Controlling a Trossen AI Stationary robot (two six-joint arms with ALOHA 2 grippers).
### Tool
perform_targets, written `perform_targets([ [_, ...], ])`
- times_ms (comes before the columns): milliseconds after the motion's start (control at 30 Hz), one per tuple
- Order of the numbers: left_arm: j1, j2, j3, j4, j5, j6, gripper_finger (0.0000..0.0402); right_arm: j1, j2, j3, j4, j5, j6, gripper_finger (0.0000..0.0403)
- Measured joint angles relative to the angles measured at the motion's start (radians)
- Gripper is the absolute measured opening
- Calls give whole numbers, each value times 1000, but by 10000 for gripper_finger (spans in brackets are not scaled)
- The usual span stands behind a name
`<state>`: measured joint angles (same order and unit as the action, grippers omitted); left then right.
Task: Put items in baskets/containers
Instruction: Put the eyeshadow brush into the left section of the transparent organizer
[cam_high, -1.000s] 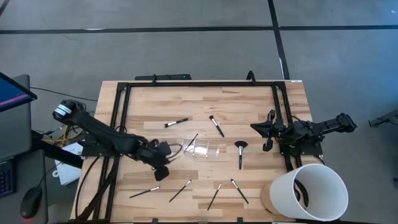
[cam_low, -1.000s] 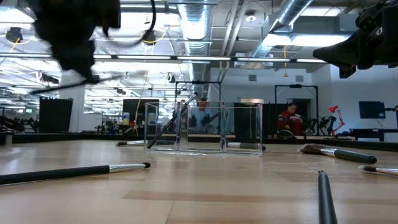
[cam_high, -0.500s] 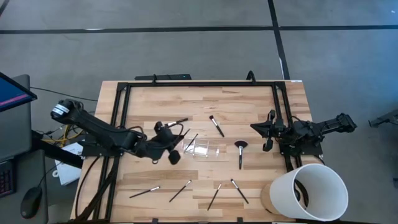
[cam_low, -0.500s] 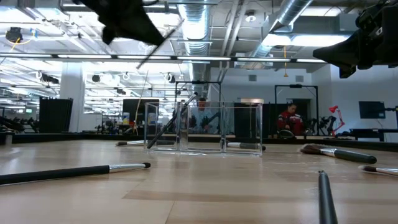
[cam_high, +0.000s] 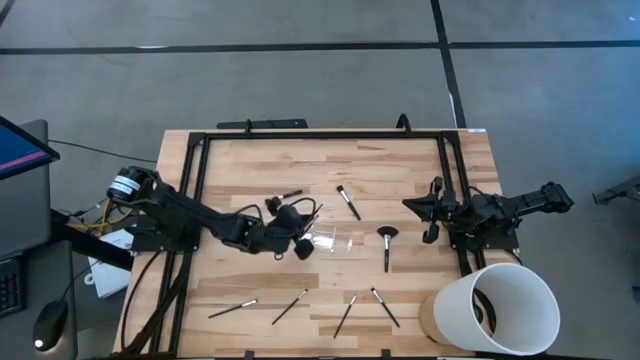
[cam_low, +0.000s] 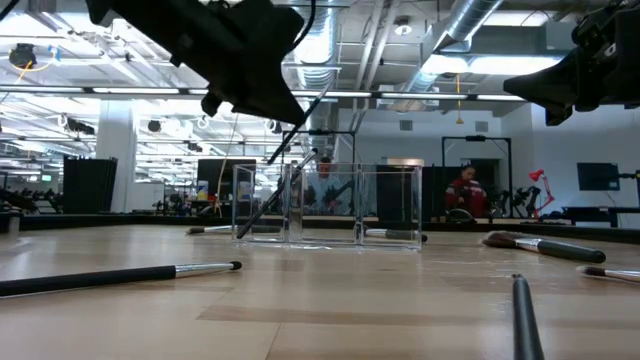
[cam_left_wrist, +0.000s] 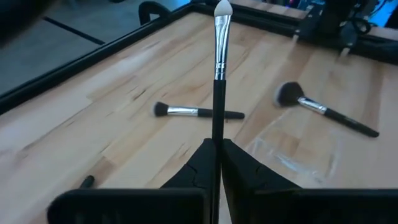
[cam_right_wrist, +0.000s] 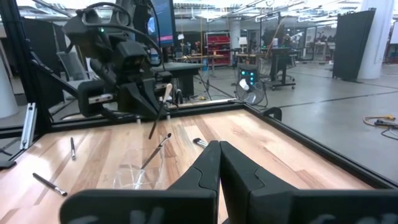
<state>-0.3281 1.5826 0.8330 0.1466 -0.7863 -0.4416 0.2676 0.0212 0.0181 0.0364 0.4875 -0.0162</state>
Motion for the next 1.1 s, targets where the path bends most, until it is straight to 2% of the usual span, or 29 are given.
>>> perform_targets([
  [67,-9,0,-2,15,-17,-1,16,0,0,0,0,-2,0,0],
  [200,-35,-1,-70,159,-74,12,16,0,0,0,0,-2,0,0],
  [467,-36,-3,-220,435,-82,20,14,0,0,0,-1,-15,0,0],
  [933,-29,-3,-240,452,-80,26,13,0,0,0,-1,-16,0,0],
  [1100,-30,-3,-240,445,-33,20,15,0,0,0,-1,-16,0,0],
])
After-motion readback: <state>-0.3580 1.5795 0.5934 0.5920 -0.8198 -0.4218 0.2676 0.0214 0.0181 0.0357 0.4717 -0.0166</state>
